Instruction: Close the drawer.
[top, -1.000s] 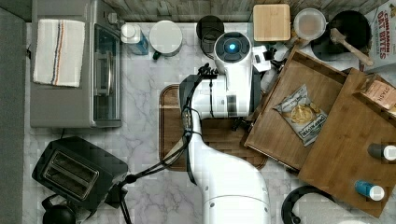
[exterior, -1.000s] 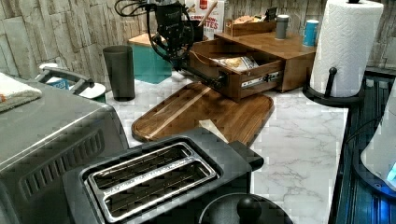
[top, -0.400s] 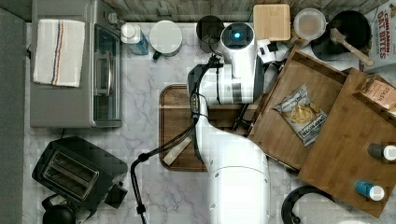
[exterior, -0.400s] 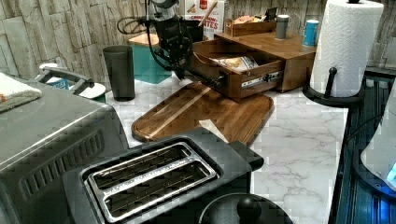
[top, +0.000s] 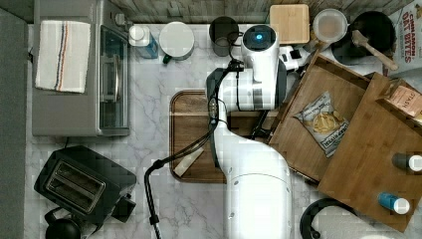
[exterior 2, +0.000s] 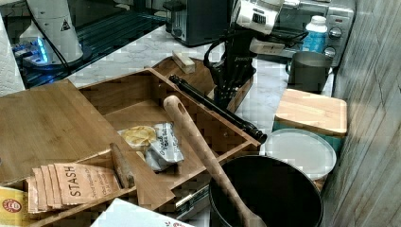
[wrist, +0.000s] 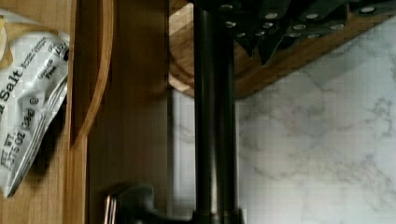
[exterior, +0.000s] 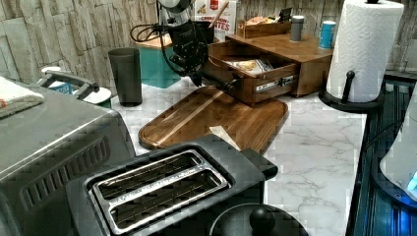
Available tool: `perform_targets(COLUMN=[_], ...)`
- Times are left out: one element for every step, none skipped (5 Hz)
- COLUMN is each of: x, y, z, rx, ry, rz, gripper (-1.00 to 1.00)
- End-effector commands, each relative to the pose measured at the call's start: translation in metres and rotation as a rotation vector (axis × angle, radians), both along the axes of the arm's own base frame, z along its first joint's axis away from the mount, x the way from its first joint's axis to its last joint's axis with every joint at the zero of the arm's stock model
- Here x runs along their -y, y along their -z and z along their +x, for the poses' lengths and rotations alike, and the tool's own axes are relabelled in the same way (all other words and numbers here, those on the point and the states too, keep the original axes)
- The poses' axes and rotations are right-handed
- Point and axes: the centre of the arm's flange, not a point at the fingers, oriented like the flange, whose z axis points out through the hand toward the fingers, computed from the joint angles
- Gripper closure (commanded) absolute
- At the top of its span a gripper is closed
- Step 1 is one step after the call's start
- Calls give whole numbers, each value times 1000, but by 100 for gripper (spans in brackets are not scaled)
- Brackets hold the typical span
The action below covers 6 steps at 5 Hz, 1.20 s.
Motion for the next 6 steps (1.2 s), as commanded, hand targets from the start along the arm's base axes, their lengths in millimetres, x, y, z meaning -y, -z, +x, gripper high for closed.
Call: perform_targets(x=[138, 192, 233, 252, 281, 307], y=[-116, -125, -129, -120, -127, -126], z=[-14, -24, -47, -86, -118, -145], rx=[102, 119, 125, 138, 105, 79], ry=[-49, -49, -37, -51, -65, -37], rz=[-7, -10, -18, -43, -51, -48], gripper=[100, 100, 100, 100, 100, 100])
